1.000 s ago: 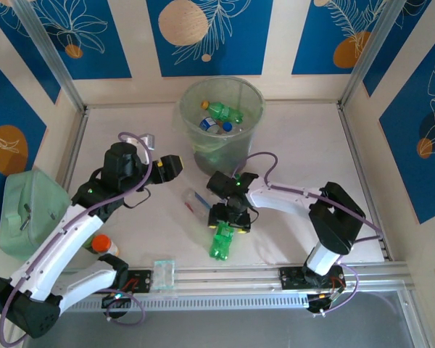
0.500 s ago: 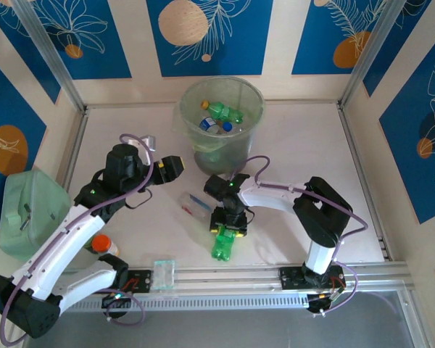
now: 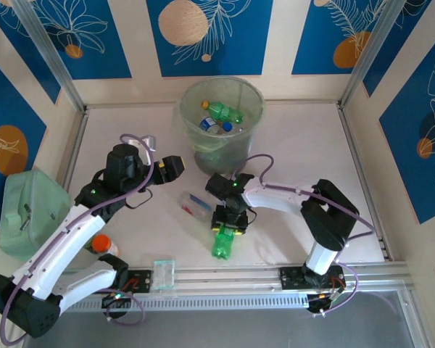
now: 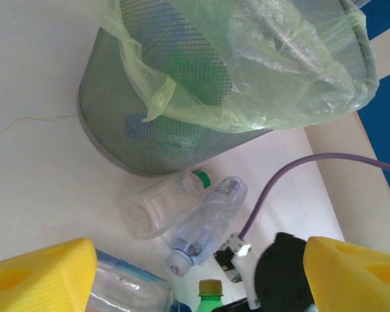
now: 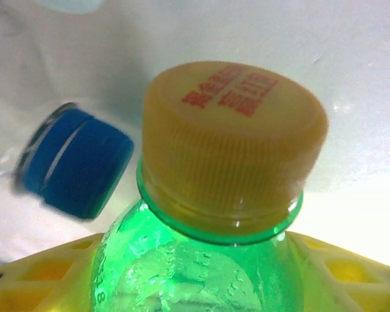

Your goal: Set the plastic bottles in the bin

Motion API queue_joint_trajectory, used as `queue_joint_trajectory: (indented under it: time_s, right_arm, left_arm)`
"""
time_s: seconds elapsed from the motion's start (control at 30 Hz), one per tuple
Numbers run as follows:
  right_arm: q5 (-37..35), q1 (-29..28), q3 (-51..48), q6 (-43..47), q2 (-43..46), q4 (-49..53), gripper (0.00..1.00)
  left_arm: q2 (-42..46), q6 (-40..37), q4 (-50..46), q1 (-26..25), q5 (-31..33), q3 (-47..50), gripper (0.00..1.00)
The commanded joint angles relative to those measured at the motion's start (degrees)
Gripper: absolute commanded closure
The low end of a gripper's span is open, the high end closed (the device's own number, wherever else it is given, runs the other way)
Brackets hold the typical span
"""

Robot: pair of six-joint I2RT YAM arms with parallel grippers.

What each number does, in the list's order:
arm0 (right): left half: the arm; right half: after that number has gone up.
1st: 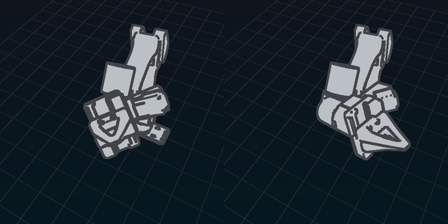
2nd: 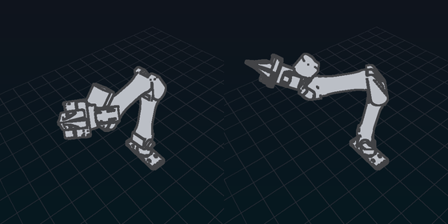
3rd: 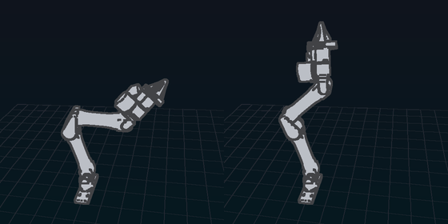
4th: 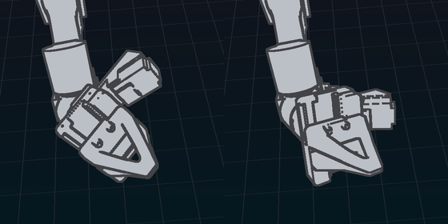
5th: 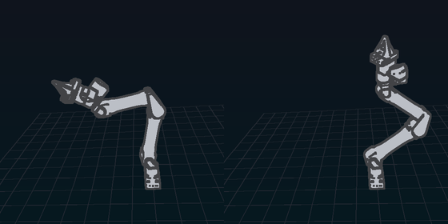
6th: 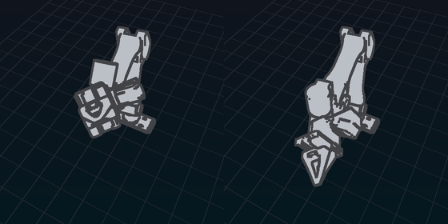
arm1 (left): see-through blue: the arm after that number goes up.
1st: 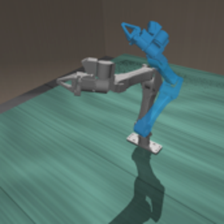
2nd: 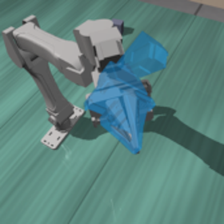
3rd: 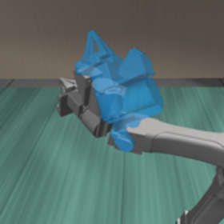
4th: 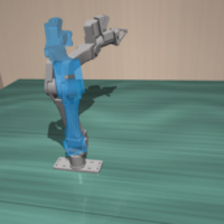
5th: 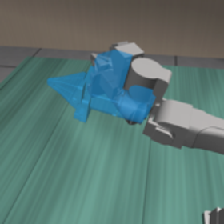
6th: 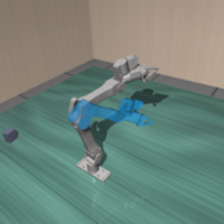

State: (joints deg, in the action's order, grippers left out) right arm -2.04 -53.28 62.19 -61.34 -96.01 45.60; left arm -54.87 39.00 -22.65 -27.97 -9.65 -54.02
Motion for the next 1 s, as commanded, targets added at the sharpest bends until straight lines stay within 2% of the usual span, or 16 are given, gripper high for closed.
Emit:
queue_joint_trajectory:
  time_s: [0.0,0.17,0.3,0.4,0.57,0.63,0.73,0.97]
  right_arm:
    - [-3.7,-0.8,-0.8,-0.5,7.0,-0.3,0.46]
    - [-7.2,-0.3,1.0,1.5,16.5,-2.5,0.46]
    - [-7.6,1.8,5.1,5.4,22.5,-4.6,0.46]
    - [-5.6,4.9,7.0,7.6,26.7,-8.3,0.46]
    - [0.8,13.4,10.1,8.0,30.5,-14.1,0.46]
    - [3.9,17.0,12.3,8.0,30.4,-15.8,0.45]
    - [7.4,21.4,18.4,8.8,27.7,-16.2,0.45]
    - [10.9,28.3,39.4,11.9,13.5,-8.9,0.43]
  left_arm:
    - [-0.3,0.8,1.9,0.5,-1.4,-0.1,0.17]
    - [-0.2,1.8,5.4,0.5,-5.8,0.3,0.16]
    - [-0.3,4.1,14.5,0.5,-14.8,1.4,0.09]
    - [-0.8,6.1,19.9,0.5,-19.6,1.8,0.06]
    - [-1.4,7.1,21.8,0.5,-21.6,1.9,0.04]
    - [-1.3,7.0,20.7,0.5,-20.3,2.0,0.04]
    - [-1.0,5.4,15.1,0.5,-14.5,1.8,0.05]
    - [-1.3,6.4,2.7,0.8,-1.3,1.7,0.08]
